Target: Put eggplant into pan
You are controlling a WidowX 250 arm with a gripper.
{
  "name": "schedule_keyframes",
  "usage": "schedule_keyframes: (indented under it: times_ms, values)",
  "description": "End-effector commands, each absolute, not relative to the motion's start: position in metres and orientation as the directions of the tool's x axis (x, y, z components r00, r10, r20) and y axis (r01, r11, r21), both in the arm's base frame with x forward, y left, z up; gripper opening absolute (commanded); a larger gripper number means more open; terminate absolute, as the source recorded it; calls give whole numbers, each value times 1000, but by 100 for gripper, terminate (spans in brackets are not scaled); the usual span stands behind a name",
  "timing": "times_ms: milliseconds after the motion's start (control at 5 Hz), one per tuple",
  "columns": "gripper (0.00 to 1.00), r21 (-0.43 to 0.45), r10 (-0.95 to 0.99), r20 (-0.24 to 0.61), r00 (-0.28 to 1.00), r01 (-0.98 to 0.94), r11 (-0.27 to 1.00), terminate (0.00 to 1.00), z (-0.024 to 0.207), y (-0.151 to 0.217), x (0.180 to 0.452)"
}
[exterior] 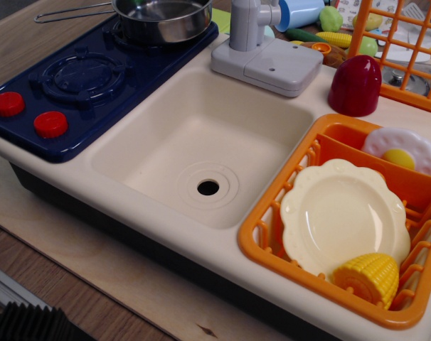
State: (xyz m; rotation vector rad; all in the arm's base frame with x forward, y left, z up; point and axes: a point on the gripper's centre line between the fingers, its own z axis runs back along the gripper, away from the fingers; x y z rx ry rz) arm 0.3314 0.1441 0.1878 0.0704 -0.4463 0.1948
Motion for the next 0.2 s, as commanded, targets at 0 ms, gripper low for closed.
schedule_keyframes:
  times_ms: [0]
  values:
    - [100, 46, 150, 487, 861, -197, 979, 100, 207, 147, 335]
